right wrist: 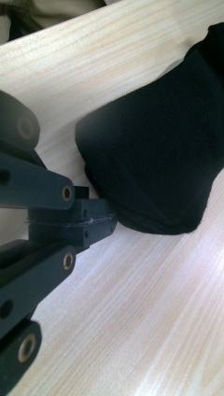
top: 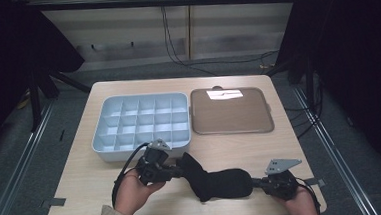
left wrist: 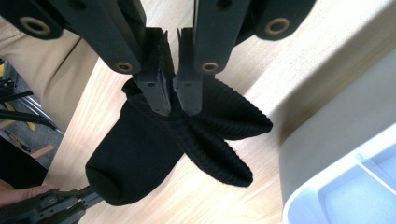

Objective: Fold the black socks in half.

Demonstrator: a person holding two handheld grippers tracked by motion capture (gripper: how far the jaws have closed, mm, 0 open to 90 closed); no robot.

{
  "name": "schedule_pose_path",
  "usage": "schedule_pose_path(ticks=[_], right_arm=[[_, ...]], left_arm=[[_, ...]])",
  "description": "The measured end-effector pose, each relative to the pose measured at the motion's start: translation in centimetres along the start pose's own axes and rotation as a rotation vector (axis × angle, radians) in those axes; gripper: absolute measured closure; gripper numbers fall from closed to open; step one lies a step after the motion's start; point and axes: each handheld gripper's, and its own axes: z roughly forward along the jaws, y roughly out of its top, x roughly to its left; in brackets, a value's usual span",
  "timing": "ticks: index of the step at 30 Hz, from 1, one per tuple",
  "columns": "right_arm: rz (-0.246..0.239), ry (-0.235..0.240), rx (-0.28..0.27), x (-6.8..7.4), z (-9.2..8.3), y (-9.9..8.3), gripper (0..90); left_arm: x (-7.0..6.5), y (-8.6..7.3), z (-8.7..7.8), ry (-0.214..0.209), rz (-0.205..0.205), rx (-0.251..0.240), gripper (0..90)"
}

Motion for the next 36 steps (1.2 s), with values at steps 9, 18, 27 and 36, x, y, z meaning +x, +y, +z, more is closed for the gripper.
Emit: schedule_pose_path(ticks=[9,18,27,36], right_arm=[[-0.009,0.007,0.002,0.3,0.2,0.2,90.0],[-0.012,0.015,0.002,0.5,0.5,0.4,89.8],[-0.009,0.021,0.002,0.6,0.6,0.5,90.0],[-0.017,0.031,0.002,1.0,0.9,0.8,90.0]], left_arm=[[-0.8,1.1,0.0,-0.002,0.039,0.001,85.2],[-1.7,2.3,0.1,-0.004,0.077,0.012,85.2],[-2.3,3.1,0.2,-0.005,0.101,0.032,85.2],[-2.7,3.8,0.1,-0.012,0.117,0.030,85.2]])
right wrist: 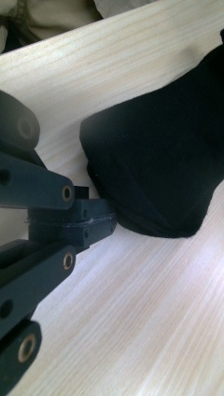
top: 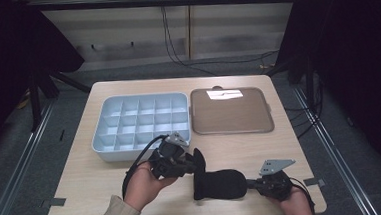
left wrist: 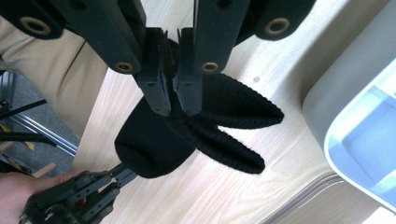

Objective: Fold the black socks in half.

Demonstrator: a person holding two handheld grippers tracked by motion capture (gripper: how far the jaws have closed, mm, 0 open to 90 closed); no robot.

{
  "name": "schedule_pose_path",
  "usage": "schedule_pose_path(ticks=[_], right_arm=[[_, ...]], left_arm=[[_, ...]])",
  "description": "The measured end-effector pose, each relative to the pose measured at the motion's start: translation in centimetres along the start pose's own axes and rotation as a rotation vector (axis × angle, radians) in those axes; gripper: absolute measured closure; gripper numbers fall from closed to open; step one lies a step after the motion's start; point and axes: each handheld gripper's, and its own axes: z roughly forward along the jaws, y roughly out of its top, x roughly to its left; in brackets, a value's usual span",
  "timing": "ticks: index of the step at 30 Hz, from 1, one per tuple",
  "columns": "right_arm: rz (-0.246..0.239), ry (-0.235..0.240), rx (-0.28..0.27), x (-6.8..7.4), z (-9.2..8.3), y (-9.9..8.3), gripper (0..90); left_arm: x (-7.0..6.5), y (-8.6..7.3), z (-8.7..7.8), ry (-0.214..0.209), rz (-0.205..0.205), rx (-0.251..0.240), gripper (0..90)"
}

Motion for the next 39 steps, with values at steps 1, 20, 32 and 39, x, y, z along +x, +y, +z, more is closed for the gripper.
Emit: schedule_pose_path(ticks=[1,20,32,39], right_arm=[[-0.004,-0.006,0.005,0.1,0.0,0.1,90.0],[-0.027,0.018,0.003,0.9,1.1,1.2,89.8],[-0.040,0.038,0.005,1.2,1.9,2.0,89.6],[-0.049,0.052,0.005,1.3,2.3,2.3,89.6]], left_arm=[[0.0,0.0,0.0,0.000,0.000,0.000,85.2],[-0.4,0.0,0.0,-0.010,0.011,0.008,85.1],[-0.2,-0.4,-0.2,-0.004,0.012,0.021,85.1],[-0.1,-0.4,-0.2,0.000,0.004,0.020,85.2]])
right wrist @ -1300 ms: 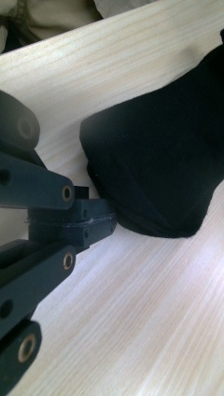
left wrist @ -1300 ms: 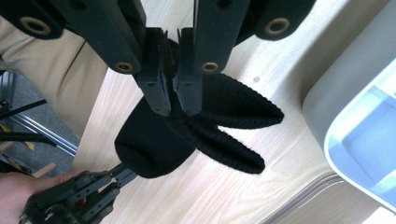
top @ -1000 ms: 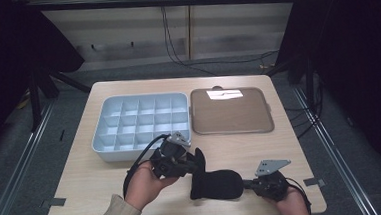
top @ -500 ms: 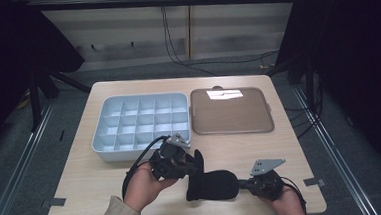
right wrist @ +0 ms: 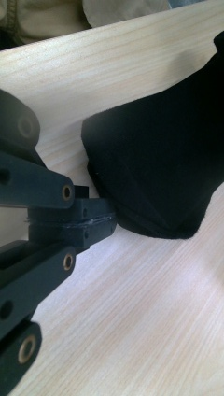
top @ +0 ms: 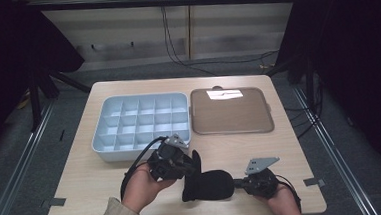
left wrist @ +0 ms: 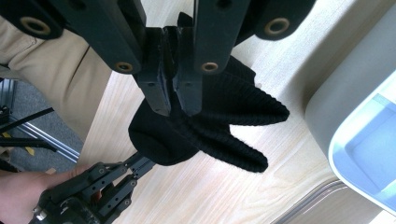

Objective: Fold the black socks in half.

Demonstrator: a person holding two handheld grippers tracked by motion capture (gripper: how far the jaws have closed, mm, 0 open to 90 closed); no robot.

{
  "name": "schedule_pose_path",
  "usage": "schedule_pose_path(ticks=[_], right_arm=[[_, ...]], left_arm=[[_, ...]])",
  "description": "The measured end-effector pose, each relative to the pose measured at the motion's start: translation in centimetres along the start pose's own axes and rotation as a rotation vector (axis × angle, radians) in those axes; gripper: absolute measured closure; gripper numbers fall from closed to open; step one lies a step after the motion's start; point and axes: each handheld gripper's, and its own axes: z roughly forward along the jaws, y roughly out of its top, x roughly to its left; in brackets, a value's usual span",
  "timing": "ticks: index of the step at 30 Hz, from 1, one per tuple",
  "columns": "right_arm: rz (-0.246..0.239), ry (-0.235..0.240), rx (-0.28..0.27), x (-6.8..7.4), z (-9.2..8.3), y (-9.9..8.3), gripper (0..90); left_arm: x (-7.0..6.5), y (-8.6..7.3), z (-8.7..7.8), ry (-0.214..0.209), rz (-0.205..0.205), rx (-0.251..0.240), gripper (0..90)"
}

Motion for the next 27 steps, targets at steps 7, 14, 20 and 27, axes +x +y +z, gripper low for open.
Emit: schedule_pose_path(ticks=[7,14,20,27], right_arm=[[0.003,0.001,0.007,0.2,0.2,0.3,89.7],[-0.005,0.010,0.006,0.6,0.5,0.6,89.7],[-0.005,0.010,0.013,0.8,0.8,0.9,89.7],[-0.009,0.019,0.011,1.0,1.1,1.1,89.6]], left_arm=[[0.2,0.1,0.2,-0.005,-0.006,-0.003,85.2],[-0.2,0.3,0.6,-0.008,-0.003,-0.001,85.1],[-0.2,0.3,0.8,-0.008,0.002,0.004,85.1],[-0.3,0.3,1.2,-0.017,0.007,0.018,85.1]])
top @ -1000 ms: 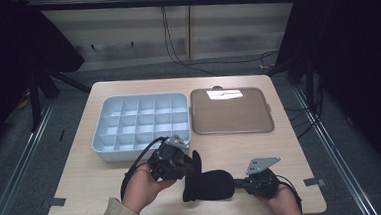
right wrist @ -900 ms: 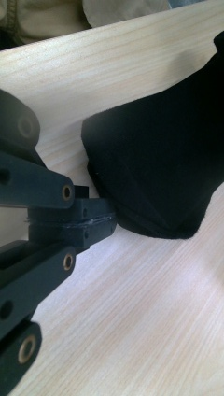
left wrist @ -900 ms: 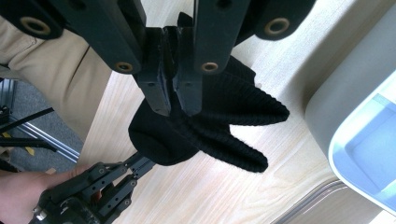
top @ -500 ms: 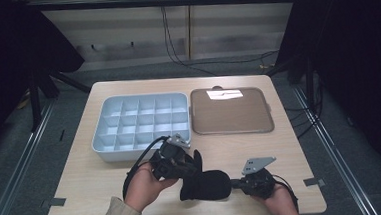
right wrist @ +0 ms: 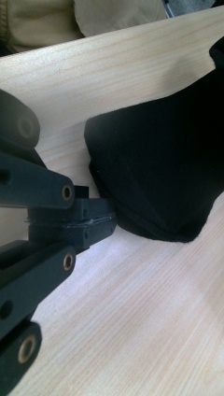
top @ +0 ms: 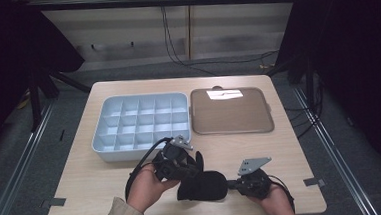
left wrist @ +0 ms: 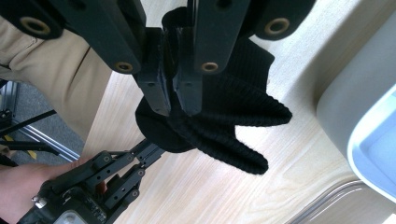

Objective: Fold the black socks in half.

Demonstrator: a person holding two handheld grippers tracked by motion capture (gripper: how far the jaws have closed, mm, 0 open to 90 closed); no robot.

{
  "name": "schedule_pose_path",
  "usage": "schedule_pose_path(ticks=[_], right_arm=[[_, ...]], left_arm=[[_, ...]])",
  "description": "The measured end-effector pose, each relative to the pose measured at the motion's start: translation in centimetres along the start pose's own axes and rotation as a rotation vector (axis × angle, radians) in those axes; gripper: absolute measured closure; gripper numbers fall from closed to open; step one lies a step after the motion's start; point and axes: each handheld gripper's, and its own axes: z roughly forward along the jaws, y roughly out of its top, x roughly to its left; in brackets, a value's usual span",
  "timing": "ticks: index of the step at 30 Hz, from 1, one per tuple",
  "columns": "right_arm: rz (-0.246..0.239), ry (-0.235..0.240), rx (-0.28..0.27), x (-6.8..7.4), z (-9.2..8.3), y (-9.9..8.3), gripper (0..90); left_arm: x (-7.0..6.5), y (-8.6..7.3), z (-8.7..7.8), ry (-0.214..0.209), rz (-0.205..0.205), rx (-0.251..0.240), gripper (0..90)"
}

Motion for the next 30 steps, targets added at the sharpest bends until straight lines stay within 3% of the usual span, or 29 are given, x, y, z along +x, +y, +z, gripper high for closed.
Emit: schedule_pose_path(ticks=[8,13,15,22,23,26,30], right_arm=[[-0.001,0.002,0.004,0.2,0.2,0.2,89.4],[0.001,0.001,0.002,0.3,0.3,0.2,89.3],[-0.001,0.004,0.001,0.3,0.3,0.3,89.1],[0.001,0.003,-0.002,0.3,0.4,0.3,88.6],[0.000,0.004,-0.001,0.3,0.4,0.3,88.6],[-0.003,0.005,-0.001,0.3,0.4,0.3,88.6],[0.000,0.007,-0.003,0.2,0.4,0.3,87.7]], left_arm=[[-0.4,-0.1,1.0,-0.006,0.003,0.022,85.1],[-0.4,0.0,1.4,-0.015,0.032,0.050,85.0],[-0.6,0.0,1.7,-0.015,0.018,0.048,85.0],[-0.8,-0.1,2.5,-0.028,0.041,0.082,84.7],[-0.9,-0.1,2.7,-0.028,0.020,0.070,84.6],[-0.8,-0.2,2.8,-0.030,0.025,0.080,84.3],[-0.5,-0.3,2.9,-0.050,0.000,0.074,79.5]])
